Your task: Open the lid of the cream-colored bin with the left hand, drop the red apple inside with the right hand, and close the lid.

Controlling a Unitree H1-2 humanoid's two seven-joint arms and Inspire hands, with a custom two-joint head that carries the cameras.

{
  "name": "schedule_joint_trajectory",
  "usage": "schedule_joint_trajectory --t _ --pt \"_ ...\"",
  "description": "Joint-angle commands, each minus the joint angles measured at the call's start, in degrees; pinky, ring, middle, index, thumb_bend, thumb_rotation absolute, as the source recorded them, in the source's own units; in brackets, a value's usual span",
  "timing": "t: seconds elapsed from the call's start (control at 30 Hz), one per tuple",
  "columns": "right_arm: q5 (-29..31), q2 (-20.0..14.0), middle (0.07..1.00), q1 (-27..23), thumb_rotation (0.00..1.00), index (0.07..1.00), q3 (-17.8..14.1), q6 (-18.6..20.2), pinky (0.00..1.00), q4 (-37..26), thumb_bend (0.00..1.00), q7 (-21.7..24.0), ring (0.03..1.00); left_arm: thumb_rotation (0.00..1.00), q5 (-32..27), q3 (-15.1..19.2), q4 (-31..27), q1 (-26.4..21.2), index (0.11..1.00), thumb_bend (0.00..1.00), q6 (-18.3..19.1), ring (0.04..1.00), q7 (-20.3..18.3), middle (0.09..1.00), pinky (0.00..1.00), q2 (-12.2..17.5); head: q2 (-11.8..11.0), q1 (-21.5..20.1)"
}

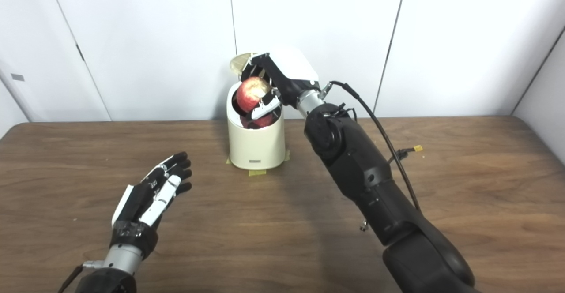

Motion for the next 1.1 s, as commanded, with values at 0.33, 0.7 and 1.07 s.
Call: schedule_joint_trajectory --t 0.33,0.7,1.07 --pt "-2.05 -1.25 0.738 -3.73 0.13 0.497 1.26 3.5 0.64 -3.07 0.52 1.25 0.717 0.47 0.11 -0.05 -2.32 -1.61 0.843 0.43 -0.56 0.862 -0.27 0.859 0.83 -0.28 0.3 0.21" --pt "-2.59 -1.13 0.825 -3.41 0.09 0.71 2.04 4.92 0.85 -3.38 0.84 2.03 0.853 0.47 -0.1 0.05 -2.41 -1.61 0.84 0.45 -0.43 0.862 -0.47 0.86 0.83 -0.18 0.56 0.22" --pt "-3.01 -1.4 0.802 -3.27 0.1 0.699 2.28 4.58 0.84 -3.23 0.84 1.47 0.829 0.46 -0.29 0.07 -2.09 -1.54 0.841 0.45 -0.75 0.858 -0.97 0.858 0.82 0.07 0.74 0.05"
